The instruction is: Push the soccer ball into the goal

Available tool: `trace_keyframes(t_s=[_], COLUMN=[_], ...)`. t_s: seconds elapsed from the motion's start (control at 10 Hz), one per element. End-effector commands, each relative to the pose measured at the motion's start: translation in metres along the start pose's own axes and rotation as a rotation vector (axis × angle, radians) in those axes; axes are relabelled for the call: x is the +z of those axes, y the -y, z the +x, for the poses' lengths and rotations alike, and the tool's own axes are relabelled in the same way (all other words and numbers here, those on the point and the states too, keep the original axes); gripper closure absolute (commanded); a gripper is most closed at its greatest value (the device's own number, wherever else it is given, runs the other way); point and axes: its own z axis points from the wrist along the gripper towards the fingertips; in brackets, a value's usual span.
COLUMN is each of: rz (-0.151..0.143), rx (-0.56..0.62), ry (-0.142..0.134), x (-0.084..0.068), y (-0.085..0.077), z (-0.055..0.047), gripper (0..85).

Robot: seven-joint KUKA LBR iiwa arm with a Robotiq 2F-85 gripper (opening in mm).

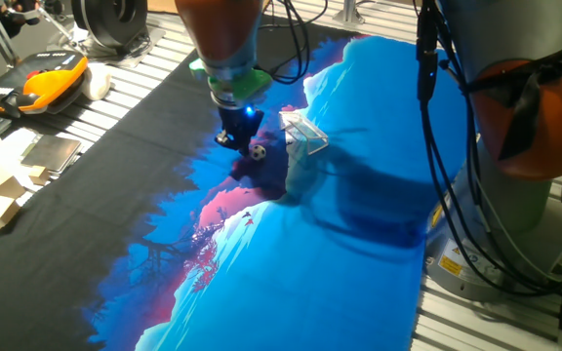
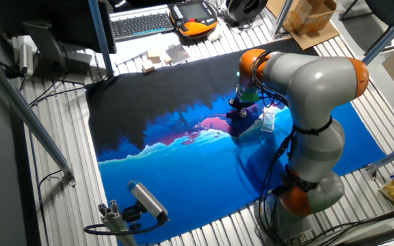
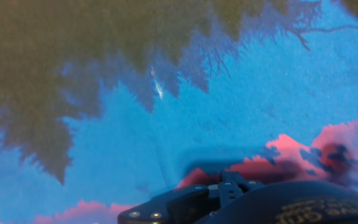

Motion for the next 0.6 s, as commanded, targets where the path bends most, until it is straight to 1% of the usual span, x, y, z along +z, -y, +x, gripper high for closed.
trace_keyframes(t_s=[0.0,0.3,0.5], rz=[0.008,0.008,0.012], rx=[-0.008,-0.031,-0.034], ry=[0.004,0.009,0.002], x=[0.002,0.006,0.008], y=[0.002,0.011,0.012], z=[0.002,0.004,0.008], gripper=[85.0,85.0,85.0])
